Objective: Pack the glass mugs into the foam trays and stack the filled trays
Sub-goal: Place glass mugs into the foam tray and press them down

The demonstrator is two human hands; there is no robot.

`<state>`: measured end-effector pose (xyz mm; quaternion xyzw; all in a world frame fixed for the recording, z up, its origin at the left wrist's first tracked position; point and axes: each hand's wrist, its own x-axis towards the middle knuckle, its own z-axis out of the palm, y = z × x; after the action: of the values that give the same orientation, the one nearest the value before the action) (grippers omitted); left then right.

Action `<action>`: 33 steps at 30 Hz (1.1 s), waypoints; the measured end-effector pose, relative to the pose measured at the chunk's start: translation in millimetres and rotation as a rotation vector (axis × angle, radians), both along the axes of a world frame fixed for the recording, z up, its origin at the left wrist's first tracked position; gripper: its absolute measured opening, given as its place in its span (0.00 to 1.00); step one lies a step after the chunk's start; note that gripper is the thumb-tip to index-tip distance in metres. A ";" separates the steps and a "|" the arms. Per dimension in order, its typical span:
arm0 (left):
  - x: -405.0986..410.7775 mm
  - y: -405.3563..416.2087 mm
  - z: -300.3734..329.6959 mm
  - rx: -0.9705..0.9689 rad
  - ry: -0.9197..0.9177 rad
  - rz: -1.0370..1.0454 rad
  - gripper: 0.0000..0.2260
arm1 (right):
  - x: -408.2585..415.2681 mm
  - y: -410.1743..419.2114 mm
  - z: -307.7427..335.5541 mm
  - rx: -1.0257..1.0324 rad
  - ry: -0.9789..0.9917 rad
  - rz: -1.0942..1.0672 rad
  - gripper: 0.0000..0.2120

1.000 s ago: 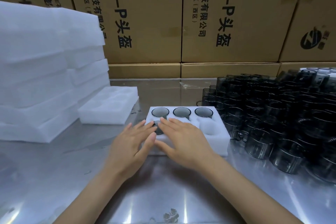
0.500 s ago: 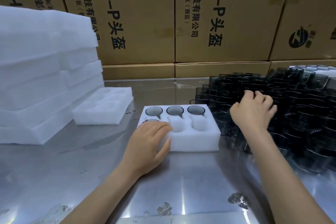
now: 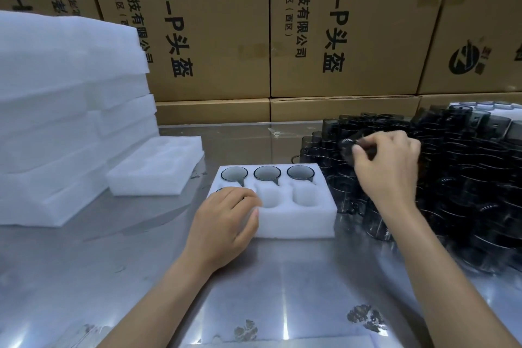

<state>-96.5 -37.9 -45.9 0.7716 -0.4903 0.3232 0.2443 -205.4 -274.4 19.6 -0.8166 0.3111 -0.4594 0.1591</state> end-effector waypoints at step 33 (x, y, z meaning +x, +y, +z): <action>-0.1 3.9 7.6 -0.203 0.149 0.107 0.13 | 39.4 99.2 -33.1 -0.100 0.176 0.528 0.29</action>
<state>-96.5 -34.0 -38.3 0.7899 -0.3938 0.3256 0.3391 -166.0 -175.2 -13.5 -0.9129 0.0771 -0.3443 0.2051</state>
